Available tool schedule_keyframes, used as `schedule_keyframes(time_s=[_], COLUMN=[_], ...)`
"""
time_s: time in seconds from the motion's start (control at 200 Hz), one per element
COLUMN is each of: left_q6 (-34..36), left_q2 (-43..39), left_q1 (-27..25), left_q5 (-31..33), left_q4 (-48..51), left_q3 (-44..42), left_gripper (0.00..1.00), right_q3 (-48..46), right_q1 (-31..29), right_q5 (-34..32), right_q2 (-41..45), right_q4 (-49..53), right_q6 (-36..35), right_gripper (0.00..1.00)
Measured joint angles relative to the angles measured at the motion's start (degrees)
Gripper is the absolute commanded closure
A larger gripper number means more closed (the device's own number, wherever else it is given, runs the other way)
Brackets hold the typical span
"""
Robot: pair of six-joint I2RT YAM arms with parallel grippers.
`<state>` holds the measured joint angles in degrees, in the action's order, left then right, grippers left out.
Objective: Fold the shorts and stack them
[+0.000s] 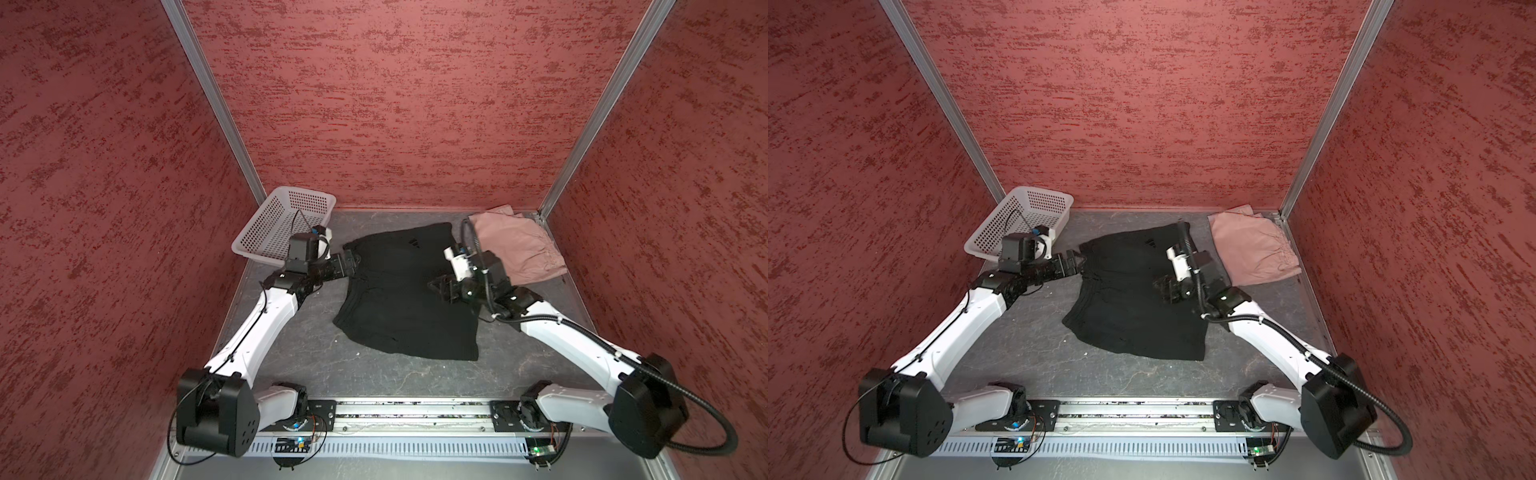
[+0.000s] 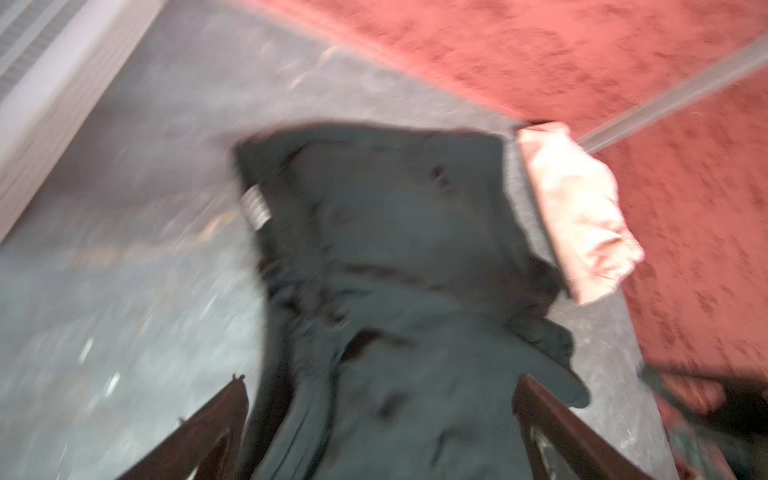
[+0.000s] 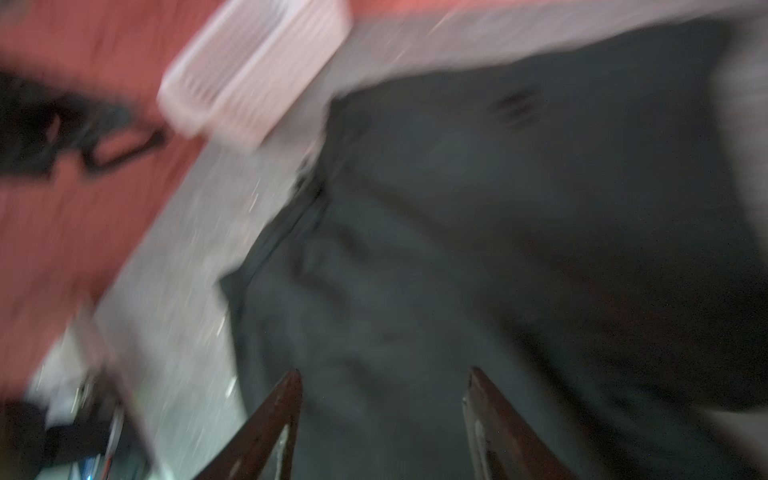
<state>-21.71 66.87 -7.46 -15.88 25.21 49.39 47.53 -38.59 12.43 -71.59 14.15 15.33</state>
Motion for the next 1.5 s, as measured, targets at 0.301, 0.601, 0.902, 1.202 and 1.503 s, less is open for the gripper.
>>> schedule_keyframes(time_s=[0.301,0.601,0.902,1.202,1.503], left_q6=[-10.0,-12.2,-12.5,-13.4,-13.4], left_q2=[-26.9,-24.4,-23.3,-23.3,-22.9], left_q1=[9.6,12.0,12.0,12.0,4.5], left_q5=[-0.9,-6.2,-8.0,-8.3,-1.0], left_q4=[7.3,8.6,8.2,8.2,9.5], left_q3=[-14.9,-18.1,-19.2,-20.7,-21.1], left_gripper=[0.01,0.01,0.01,0.01,0.01], right_q3=[-1.9,-0.7,-0.2,-3.0,-5.0], right_q1=[-23.1,-28.5,-28.5,-28.1,-22.8], right_q5=[-12.9,-24.6,-34.3,-34.8,-36.2], right_q2=[-7.1,-11.7,-11.8,-12.9,-10.4], right_q4=[12.8,27.1,35.9,38.6,36.1], right_q6=[0.4,10.1,19.7,29.4,30.8], right_gripper=[0.26,0.15,0.12,0.16,0.22])
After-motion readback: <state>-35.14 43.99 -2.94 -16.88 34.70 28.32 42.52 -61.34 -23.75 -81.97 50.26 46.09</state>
